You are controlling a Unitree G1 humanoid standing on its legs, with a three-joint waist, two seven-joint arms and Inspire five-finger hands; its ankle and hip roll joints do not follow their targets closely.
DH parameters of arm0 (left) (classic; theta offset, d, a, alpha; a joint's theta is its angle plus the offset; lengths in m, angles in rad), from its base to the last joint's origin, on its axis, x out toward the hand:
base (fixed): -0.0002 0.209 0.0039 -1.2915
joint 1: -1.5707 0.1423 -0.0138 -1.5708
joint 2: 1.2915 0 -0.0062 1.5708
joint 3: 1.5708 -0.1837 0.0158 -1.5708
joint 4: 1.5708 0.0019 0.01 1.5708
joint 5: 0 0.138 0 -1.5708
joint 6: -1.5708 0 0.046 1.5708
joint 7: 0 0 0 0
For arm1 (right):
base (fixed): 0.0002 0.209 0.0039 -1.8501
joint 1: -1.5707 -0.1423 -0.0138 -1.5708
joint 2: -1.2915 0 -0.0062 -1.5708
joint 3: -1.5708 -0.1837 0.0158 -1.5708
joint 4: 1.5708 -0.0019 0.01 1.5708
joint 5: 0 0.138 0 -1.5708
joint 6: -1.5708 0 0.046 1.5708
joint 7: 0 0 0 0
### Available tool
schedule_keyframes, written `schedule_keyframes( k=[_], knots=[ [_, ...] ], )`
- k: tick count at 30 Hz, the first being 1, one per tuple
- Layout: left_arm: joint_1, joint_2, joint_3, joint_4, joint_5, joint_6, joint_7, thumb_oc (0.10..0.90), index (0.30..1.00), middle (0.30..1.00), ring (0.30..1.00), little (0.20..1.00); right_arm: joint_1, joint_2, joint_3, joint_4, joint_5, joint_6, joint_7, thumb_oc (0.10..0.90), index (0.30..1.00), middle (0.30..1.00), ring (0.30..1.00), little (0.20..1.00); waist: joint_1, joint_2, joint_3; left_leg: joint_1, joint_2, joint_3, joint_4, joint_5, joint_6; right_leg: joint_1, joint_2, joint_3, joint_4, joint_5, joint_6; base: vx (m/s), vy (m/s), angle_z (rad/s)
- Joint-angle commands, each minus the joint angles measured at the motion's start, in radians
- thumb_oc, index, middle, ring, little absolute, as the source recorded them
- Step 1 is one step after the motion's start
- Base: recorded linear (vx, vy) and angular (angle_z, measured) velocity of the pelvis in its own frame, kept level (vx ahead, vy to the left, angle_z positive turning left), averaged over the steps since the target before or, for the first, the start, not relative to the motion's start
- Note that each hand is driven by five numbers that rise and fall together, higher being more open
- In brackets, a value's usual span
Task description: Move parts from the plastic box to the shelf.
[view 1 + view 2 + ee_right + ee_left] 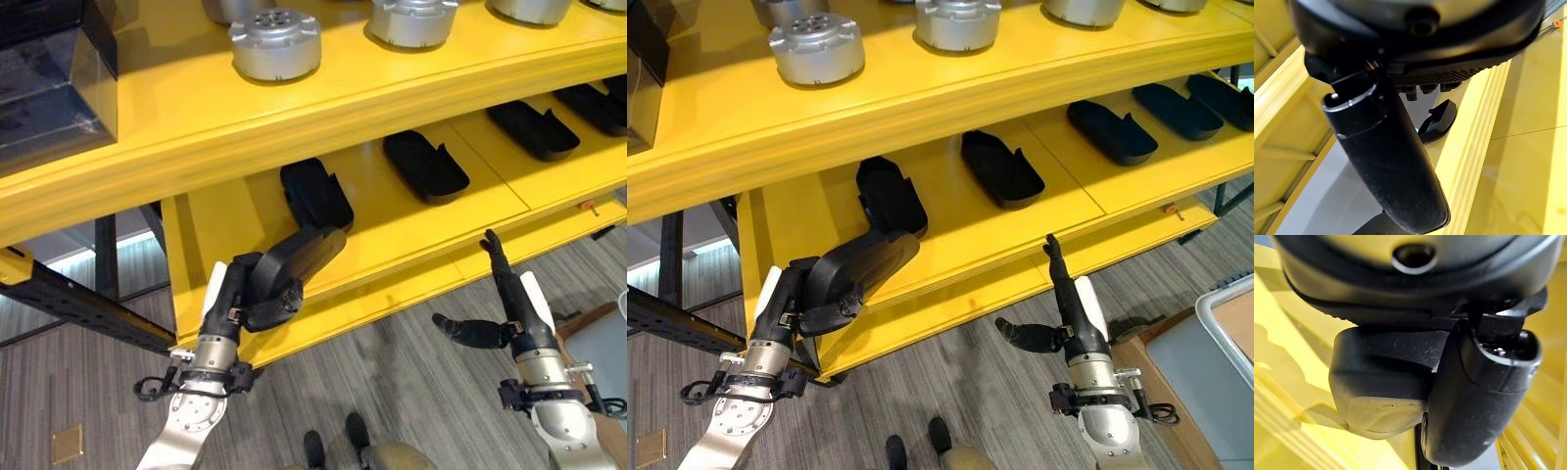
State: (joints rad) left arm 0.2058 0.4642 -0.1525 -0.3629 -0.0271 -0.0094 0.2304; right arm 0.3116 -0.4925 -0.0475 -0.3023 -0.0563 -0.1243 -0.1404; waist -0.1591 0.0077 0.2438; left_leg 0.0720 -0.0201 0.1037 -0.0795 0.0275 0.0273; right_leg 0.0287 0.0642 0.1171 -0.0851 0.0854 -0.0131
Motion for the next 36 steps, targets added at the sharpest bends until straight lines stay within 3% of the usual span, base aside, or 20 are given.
schedule_keyframes(
  k=[1, 15, 26, 36],
  knots=[
    [-0.117, 0.015, 0.076, -0.097, 0.033, -0.120, 0.067, 0.400, 0.300, 0.300, 0.300, 0.300, -0.037, -0.003, -0.071, -0.064, 0.016, -0.075, -0.046, 0.900, 1.000, 1.000, 1.000, 1.000, 0.006, -0.038, -0.109, 0.020, 0.024, -0.024, 0.032, -0.060, -0.020, 0.018, -0.053, -0.028, 0.044, -0.084, 0.067, 0.00, 0.000, 0.00],
    [-0.146, 0.010, 0.074, -0.113, 0.021, -0.119, 0.073, 0.400, 0.300, 0.300, 0.300, 0.300, -0.056, -0.005, -0.063, -0.057, 0.019, -0.068, -0.052, 0.900, 1.000, 1.000, 1.000, 1.000, 0.011, -0.045, -0.120, 0.019, 0.021, -0.026, 0.030, -0.050, -0.018, 0.014, -0.058, -0.033, 0.049, -0.074, 0.068, -0.01, 0.000, 0.00],
    [-0.194, -0.009, 0.036, -0.150, -0.100, -0.135, 0.053, 0.400, 0.300, 0.300, 0.300, 0.300, -0.069, -0.001, -0.056, -0.062, 0.029, -0.063, -0.049, 0.900, 1.000, 1.000, 1.000, 1.000, 0.004, -0.048, -0.135, 0.027, 0.020, -0.026, 0.027, -0.053, -0.016, 0.015, -0.056, -0.026, 0.053, -0.073, 0.069, 0.00, 0.000, 0.00],
    [-0.208, -0.015, 0.029, -0.157, -0.127, -0.138, 0.056, 0.400, 0.300, 0.300, 0.300, 0.300, -0.066, 0.000, -0.051, -0.060, 0.029, -0.062, -0.041, 0.900, 1.000, 1.000, 1.000, 1.000, 0.002, -0.051, -0.142, 0.030, 0.018, -0.028, 0.017, -0.048, -0.015, 0.012, -0.057, -0.027, 0.053, -0.070, 0.071, 0.00, 0.000, 0.00]
  ],
)
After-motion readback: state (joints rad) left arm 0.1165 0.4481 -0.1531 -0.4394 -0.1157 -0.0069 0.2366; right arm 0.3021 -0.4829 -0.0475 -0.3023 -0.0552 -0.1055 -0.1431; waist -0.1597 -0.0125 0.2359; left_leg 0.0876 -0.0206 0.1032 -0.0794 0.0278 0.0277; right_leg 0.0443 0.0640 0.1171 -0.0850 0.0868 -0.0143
